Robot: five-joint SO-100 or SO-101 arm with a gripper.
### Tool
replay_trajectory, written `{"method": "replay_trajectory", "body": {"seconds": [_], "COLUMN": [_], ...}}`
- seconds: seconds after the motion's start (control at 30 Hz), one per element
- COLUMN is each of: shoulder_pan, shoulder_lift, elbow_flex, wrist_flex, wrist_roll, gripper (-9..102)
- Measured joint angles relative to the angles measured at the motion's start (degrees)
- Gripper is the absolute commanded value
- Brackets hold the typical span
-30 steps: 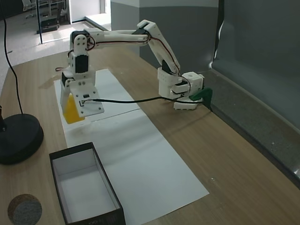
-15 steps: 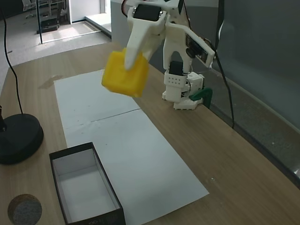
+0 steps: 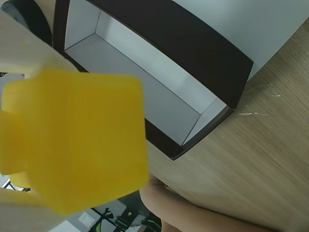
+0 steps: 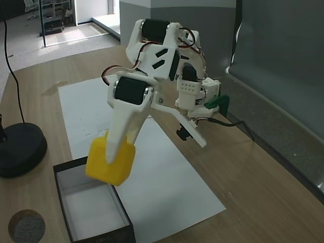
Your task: Grab a yellow square and put it in the box.
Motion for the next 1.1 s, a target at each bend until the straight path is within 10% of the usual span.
{"method": "replay_trajectory", "body": {"seconds": [0.73,0.87,1.1], "shoulder_pan": [4.0,4.1,4.8], "shoulder_lift": [-1.0,-1.0,12.2], "elbow_flex": [0.0,-2.2,-9.5], "wrist_flex": [-1.5,4.6,22.5], "wrist_roll": [1.7,2.1,2.2], "gripper": [21,-1,0]}}
